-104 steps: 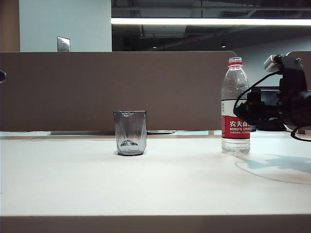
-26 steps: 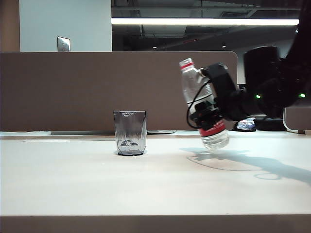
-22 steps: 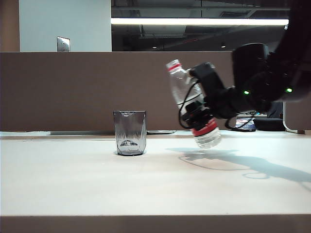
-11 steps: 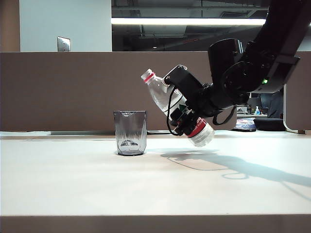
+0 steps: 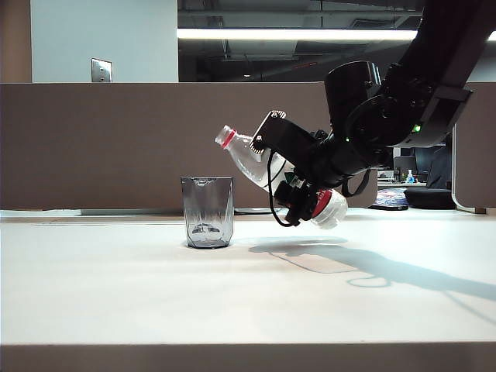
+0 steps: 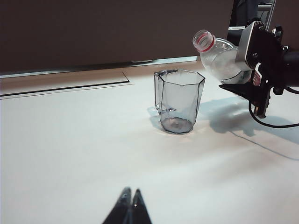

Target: Pick up the mineral water bottle on the table and pour water into the mug until it's half full.

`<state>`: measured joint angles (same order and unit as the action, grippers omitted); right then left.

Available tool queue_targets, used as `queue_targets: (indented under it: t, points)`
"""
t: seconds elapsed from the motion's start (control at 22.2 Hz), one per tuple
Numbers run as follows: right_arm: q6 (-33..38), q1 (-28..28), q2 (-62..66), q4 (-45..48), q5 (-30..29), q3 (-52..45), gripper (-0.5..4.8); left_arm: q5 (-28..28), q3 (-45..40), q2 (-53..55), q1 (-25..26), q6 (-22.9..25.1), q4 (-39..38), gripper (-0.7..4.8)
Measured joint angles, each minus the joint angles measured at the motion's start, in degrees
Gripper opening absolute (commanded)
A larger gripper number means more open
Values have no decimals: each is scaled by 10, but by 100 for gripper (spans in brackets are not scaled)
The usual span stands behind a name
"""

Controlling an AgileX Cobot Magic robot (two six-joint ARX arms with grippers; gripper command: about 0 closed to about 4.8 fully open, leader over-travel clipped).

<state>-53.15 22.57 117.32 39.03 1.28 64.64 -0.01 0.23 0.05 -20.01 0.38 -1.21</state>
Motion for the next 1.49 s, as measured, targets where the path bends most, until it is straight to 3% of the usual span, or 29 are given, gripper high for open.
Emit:
queue_targets:
  t: [0.36, 1.13, 1.49]
  points:
    - [-93, -1, 0, 0, 43, 0, 322, 0, 0, 0, 0, 0, 0, -5]
    - [-205, 7, 0, 10, 66, 22, 322, 0, 0, 0, -1, 0, 0, -5]
    - [-264, 9, 0, 10, 66, 24, 322, 0, 0, 0, -67, 0, 0, -5]
